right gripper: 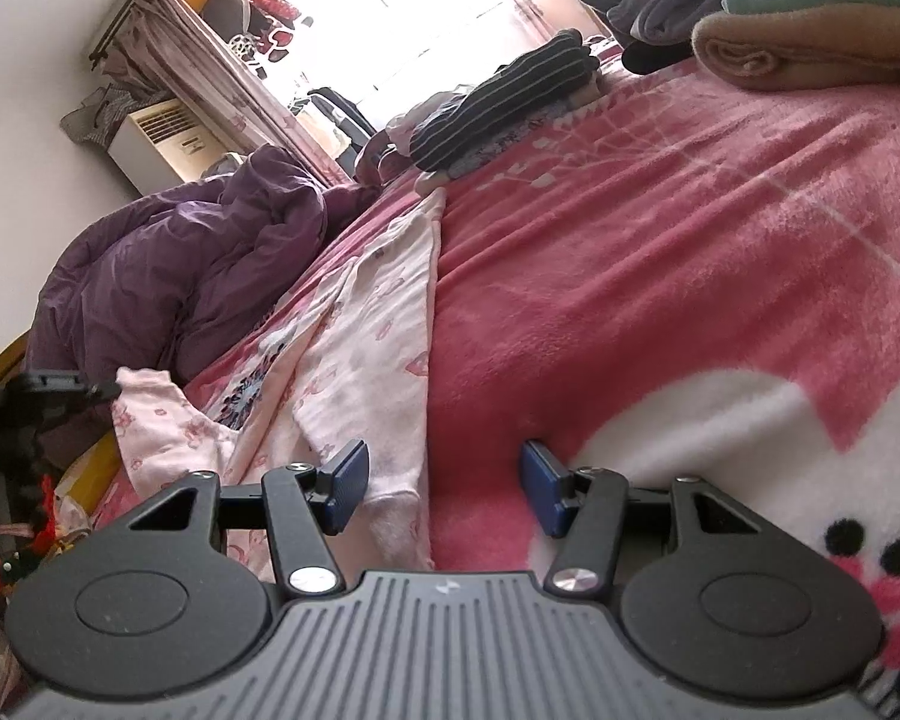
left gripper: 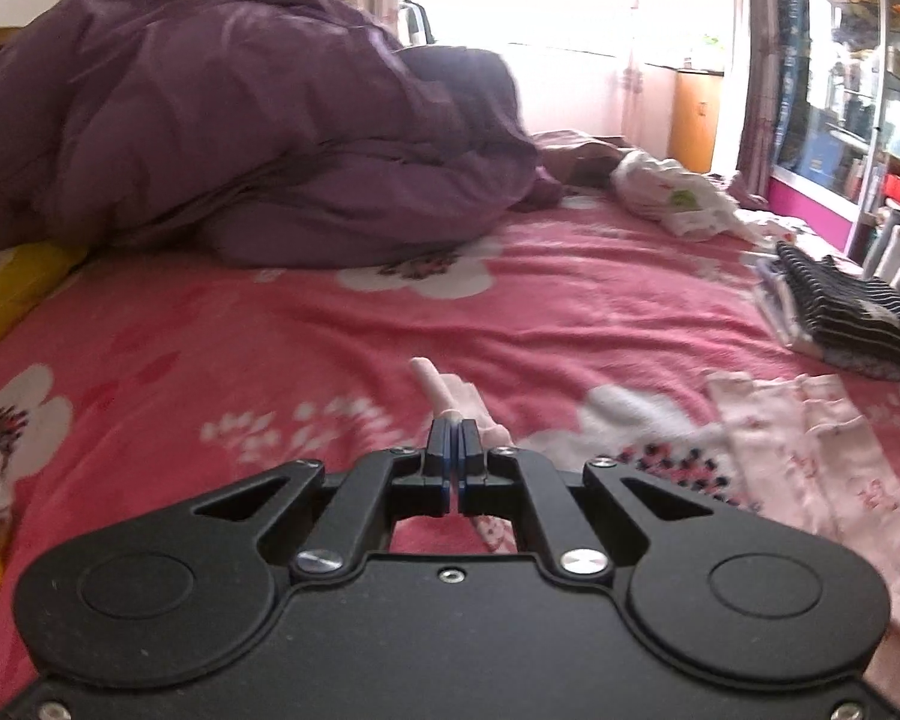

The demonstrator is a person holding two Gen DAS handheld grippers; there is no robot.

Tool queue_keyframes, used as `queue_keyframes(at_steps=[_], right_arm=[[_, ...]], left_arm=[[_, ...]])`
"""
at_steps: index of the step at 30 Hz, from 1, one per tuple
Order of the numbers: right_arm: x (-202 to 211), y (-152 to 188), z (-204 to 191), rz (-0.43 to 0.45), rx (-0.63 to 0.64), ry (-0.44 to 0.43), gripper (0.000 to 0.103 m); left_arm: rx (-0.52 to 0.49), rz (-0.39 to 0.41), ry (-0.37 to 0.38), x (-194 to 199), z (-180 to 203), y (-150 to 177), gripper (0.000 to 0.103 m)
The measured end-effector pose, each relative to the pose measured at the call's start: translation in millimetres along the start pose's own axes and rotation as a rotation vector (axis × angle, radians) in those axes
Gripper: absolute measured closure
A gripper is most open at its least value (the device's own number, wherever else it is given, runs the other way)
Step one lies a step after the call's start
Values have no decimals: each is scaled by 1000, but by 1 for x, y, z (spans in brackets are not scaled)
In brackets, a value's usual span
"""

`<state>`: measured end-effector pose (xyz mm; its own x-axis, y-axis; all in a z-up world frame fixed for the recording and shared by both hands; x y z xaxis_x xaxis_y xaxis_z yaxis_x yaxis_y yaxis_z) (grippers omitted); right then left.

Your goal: Fold clothes

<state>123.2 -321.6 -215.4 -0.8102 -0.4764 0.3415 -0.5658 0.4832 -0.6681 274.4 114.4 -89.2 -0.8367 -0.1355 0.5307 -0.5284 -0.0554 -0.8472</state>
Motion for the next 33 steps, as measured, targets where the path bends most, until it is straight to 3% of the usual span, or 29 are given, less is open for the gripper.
queue_keyframes(at_steps=[12, 26, 33], right_arm=[[0, 0, -1, -4, 15, 0, 46], [0, 1, -2, -8, 41, 5, 46], [0, 0, -2, -9, 48, 7, 46]], left_arm=[[103, -43, -90, 10, -64, 42, 103], [224, -154, -157, -2, -96, 96, 102], [365, -188, -198, -5, -121, 106, 75]])
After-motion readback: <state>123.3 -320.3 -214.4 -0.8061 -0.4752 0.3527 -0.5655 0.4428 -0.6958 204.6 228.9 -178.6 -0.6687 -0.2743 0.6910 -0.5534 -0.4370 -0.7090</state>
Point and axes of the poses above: each gripper's, at about its wrist camera, not at the fingertips, and x roughly against the way its jaws point, z to its right, y to its underside, the point moved 8 cm from there along -x, roughly the way its jaws point, and after that the axes turned 6 degrees about -y, right-handed, at the moved point
